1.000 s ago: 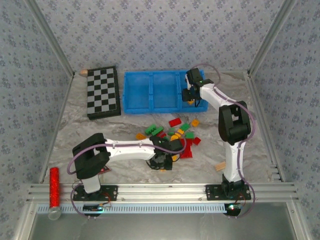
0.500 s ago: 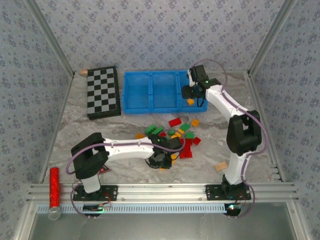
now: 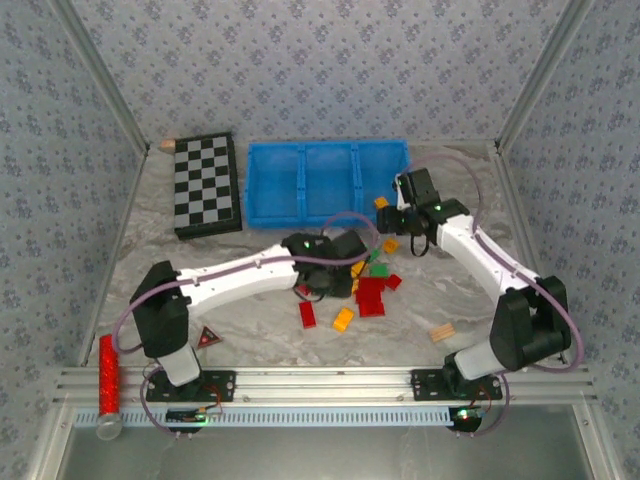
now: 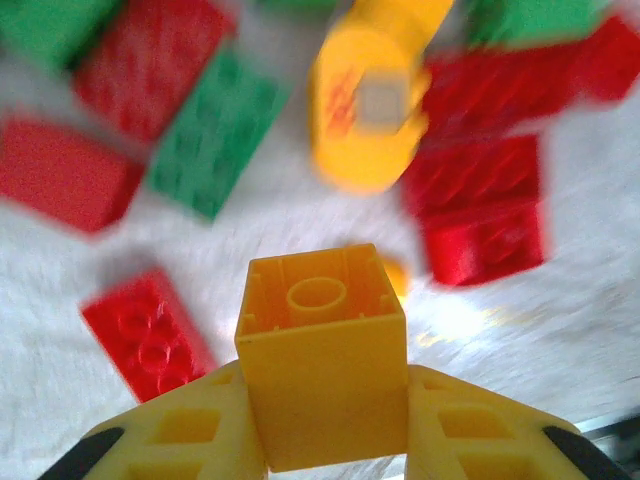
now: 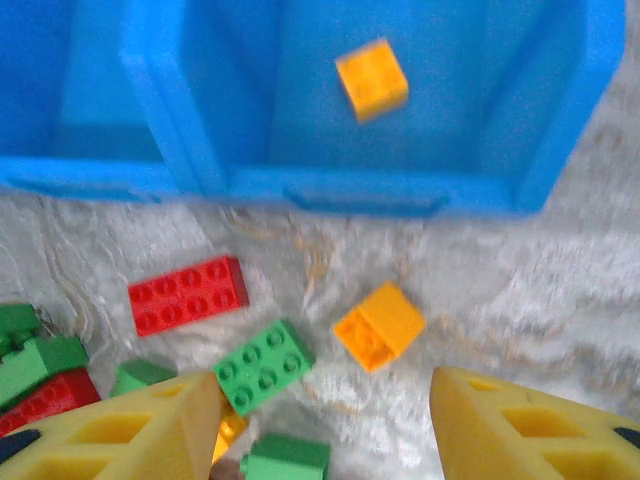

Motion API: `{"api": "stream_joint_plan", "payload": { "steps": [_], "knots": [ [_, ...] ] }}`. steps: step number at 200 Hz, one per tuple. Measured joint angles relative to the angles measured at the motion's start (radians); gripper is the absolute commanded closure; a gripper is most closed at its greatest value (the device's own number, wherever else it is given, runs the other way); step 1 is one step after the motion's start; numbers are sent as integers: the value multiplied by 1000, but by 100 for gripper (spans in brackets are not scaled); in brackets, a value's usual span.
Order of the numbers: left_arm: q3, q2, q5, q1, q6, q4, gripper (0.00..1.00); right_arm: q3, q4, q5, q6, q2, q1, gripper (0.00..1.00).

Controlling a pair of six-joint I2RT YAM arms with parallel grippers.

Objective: Sort the legos into containers by color
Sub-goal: Place the lego in the container.

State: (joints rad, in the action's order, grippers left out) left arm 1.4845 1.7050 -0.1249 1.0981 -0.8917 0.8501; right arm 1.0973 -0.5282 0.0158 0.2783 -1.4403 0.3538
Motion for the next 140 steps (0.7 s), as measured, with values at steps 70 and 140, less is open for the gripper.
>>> {"api": "stream_joint_plan", "payload": {
  "steps": [70,140],
  "knots": [
    [565,296,-158,-132,357,-26,75,-190,145,-32,173,21,-16,41],
    [1247,819,-151,-209,491,29,77,-192,239,-11,251,-78,-16,40]
  ]
}}
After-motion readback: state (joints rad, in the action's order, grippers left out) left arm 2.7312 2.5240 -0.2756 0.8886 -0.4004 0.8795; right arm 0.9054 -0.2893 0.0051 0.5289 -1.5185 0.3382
